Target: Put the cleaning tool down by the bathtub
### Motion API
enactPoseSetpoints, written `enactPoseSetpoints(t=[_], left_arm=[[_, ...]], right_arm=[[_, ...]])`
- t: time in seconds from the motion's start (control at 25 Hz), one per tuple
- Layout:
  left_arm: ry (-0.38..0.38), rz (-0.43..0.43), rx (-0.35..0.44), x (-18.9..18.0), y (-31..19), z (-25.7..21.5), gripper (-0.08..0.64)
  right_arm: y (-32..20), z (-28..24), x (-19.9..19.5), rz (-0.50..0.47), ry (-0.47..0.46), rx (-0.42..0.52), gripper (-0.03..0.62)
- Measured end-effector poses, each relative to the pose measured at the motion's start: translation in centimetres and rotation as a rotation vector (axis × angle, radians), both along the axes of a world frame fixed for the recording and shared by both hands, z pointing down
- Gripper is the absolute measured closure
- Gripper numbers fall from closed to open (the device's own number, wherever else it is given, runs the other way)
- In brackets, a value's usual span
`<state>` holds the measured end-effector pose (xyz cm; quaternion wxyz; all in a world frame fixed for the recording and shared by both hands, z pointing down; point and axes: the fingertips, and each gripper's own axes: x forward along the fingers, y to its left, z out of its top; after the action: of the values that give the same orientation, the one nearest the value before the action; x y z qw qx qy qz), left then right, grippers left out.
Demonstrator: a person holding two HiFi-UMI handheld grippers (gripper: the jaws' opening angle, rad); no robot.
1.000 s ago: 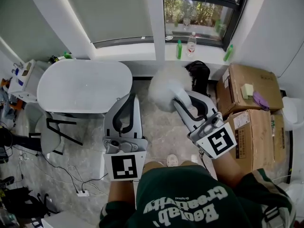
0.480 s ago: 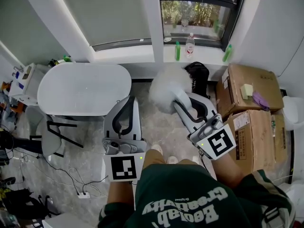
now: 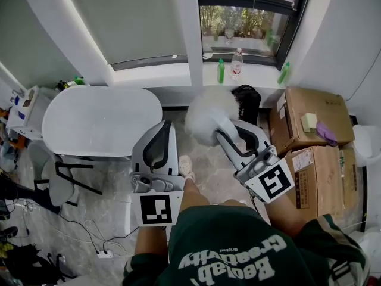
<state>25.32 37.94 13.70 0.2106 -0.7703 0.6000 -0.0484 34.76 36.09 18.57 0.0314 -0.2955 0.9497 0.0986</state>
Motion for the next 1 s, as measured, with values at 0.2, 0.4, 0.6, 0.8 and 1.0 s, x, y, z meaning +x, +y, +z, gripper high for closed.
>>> enactPoseSetpoints(t=[0.2,0.4,0.6,0.8,1.0], left_arm=[[-0.018,0.019,0.019,-1.6,-3.9,0.0,0.555],[-0.013,0.031,0.018,-4.7,-10.0,0.6,0.555],[-0.014,0.050,0.000,-9.0,-16.8,0.8,0.555],[-0.010,0.071,-0.029,-12.0,-22.4,0.7,0.555],[0.008,0.075,-0.057,-14.8,-26.3,1.3,0.555]], right_arm=[[-3.5,0.0,-1.5,0.011,-0.006,0.023,0.499],[-9.2,0.4,-4.3,0.043,-0.021,0.010,0.499],[-15.6,0.2,-8.2,0.057,-0.012,0.025,0.499],[-20.6,0.0,-11.5,0.068,0.000,-0.008,0.499],[-24.5,0.3,-14.0,0.082,0.013,-0.029,0.499]])
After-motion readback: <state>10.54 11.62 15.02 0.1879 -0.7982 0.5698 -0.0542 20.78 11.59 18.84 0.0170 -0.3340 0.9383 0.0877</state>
